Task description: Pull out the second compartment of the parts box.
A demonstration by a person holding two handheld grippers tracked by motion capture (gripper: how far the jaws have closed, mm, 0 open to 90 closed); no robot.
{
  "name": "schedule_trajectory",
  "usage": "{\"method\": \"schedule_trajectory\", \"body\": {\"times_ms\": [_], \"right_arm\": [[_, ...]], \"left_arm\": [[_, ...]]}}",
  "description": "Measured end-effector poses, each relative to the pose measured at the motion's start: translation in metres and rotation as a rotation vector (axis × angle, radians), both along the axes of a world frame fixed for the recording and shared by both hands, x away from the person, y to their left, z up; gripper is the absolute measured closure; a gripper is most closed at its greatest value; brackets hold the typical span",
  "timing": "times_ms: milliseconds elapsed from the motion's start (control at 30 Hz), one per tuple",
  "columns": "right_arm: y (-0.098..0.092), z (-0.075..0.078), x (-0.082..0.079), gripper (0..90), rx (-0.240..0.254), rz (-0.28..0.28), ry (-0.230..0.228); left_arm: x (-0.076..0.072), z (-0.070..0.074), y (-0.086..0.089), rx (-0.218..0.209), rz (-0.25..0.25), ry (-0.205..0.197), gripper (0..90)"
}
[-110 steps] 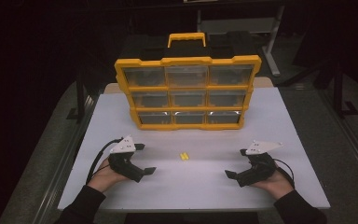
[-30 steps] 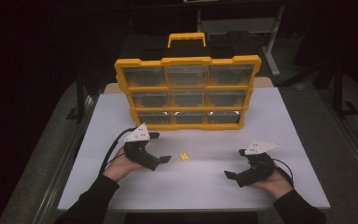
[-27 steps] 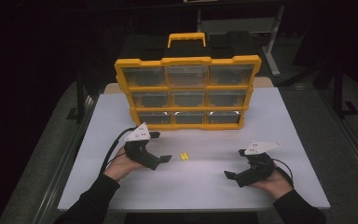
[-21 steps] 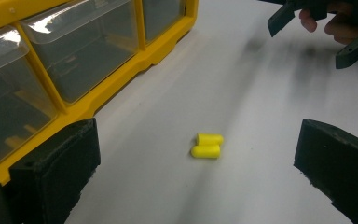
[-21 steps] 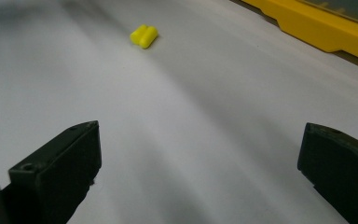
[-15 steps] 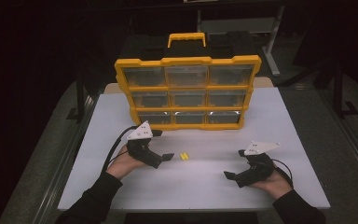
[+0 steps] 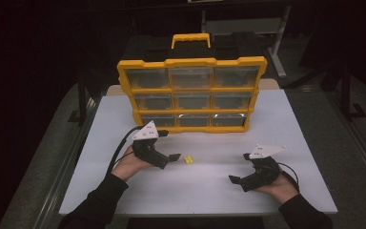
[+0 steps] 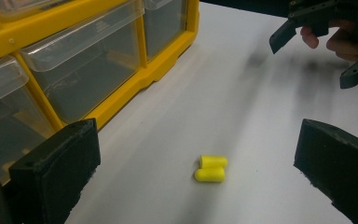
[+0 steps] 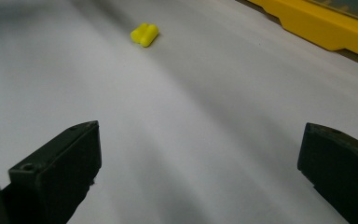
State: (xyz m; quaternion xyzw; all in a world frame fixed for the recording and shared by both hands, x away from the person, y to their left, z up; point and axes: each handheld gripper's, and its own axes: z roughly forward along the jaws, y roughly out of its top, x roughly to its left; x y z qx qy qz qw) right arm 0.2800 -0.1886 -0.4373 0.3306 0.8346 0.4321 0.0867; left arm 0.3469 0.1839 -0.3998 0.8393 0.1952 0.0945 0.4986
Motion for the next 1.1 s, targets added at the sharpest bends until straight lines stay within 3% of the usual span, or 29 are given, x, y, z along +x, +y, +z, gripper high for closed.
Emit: {"method": "schedule_trajectory", "body": {"times_ms": [1100], "right_arm": [[-0.001,0.0,-0.001,0.0,0.001,0.0,-0.003]], "left_arm": [[0.012,0.002,-0.023,-0.007,-0.026,-0.017,0.0]]}}
